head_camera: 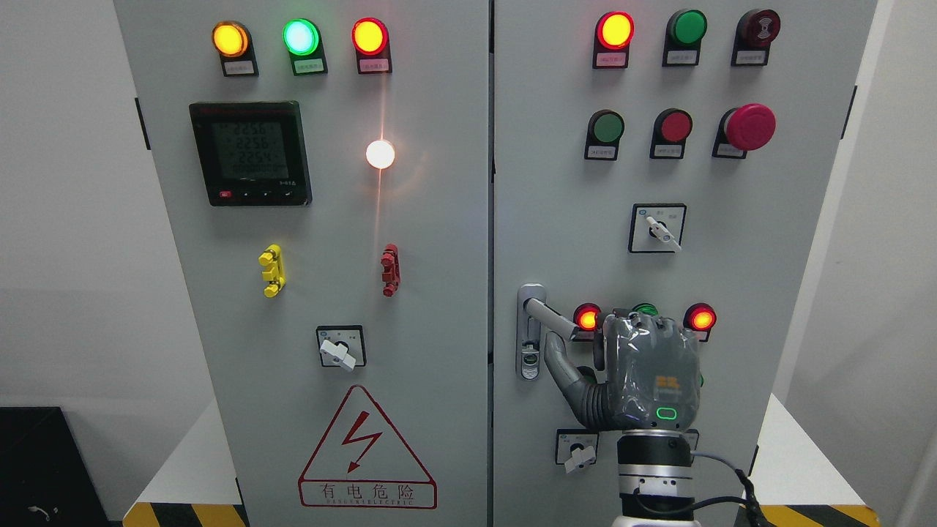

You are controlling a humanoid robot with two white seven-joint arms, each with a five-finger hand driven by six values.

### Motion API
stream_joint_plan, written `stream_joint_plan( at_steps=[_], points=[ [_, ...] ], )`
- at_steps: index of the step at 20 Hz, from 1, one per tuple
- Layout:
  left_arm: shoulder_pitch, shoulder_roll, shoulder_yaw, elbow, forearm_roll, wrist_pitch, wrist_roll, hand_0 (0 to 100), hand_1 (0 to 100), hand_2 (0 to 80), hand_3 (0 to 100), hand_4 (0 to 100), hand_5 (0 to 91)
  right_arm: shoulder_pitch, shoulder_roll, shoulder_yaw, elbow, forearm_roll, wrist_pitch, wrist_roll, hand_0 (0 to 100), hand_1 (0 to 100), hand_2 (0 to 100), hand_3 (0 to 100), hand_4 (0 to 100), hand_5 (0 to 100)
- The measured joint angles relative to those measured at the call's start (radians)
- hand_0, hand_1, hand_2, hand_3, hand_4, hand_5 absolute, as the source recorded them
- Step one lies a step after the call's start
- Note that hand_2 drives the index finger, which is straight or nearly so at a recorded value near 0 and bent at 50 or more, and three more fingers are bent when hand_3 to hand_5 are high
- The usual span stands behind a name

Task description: Release door handle

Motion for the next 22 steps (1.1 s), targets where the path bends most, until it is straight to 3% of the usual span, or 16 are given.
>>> stream_joint_plan(
  at_steps=[22],
  points=[
    [0.0,0.0,0.0,0.0,0.0,0.0,0.0,12,56,0.0,0,0,0.0,0.002,0.0,-0.01,-0.007,0.0,0.0,0.008,39,38,100,100,99,100]
  ],
)
